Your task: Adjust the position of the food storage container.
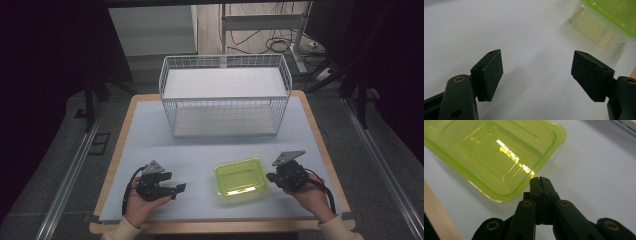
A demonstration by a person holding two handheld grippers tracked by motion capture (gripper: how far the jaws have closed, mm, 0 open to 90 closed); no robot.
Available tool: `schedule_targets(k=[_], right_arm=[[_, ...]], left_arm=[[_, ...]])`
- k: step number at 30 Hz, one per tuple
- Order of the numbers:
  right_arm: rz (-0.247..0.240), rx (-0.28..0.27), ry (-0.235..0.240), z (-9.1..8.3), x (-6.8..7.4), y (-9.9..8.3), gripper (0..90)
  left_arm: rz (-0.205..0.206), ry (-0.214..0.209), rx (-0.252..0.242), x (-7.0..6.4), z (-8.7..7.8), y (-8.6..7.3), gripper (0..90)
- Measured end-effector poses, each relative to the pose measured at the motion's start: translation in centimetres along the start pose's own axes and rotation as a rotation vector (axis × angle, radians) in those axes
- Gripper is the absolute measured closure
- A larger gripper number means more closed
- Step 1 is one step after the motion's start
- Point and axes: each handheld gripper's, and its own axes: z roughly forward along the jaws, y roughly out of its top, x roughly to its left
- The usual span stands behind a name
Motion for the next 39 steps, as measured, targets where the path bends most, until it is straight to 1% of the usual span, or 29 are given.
schedule_targets(k=[3,4,5,19,22,25,26,28,29,30,33,34,37,39], right_arm=[[0.001,-0.003,0.013,0.1,0.4,0.1,89.8],[-0.005,-0.005,0.015,0.2,0.6,0.2,89.8],[-0.001,-0.008,0.033,0.3,0.9,0.3,89.8],[-0.002,-0.044,0.099,1.0,2.0,0.9,89.8],[-0.01,-0.047,0.099,1.1,2.0,0.9,89.8],[-0.006,-0.053,0.111,1.0,1.9,0.8,89.8],[-0.004,-0.058,0.109,1.0,1.9,0.7,89.8],[-0.009,-0.073,0.088,0.9,1.8,0.5,89.7],[-0.009,-0.073,0.088,0.9,1.8,0.5,89.7],[0.001,-0.099,0.067,0.6,1.6,0.3,89.7],[0.03,-0.139,0.041,0.2,1.0,-0.2,89.5],[0.041,-0.152,0.037,0.1,0.8,-0.4,89.3],[0.079,-0.19,0.048,-0.3,0.4,-0.9,86.9],[0.103,-0.212,0.053,-0.4,0.1,-1.2,84.9]], left_arm=[[-0.001,-0.001,0.0,0.0,0.0,0.0,24.9],[-0.001,-0.001,0.0,0.0,0.0,0.0,24.9],[-0.001,0.0,0.002,0.0,0.0,0.0,24.8],[-0.002,-0.001,0.004,0.2,0.0,0.0,24.8],[-0.002,0.001,0.003,0.2,0.0,0.0,24.8],[-0.005,0.0,0.004,0.3,0.0,0.0,24.8],[-0.007,0.0,0.001,0.3,-0.1,0.0,24.8],[-0.015,-0.005,-0.006,0.3,-0.2,0.0,24.8],[-0.015,-0.005,-0.006,0.3,-0.2,0.0,24.7],[-0.024,-0.007,-0.013,0.3,-0.3,0.0,24.7],[-0.033,-0.012,-0.024,0.3,-0.5,0.1,24.7],[-0.036,-0.012,-0.027,0.3,-0.5,0.1,24.7],[-0.041,-0.019,-0.028,0.4,-0.5,0.2,24.7],[-0.052,-0.033,-0.029,0.3,-0.5,0.3,24.8]])
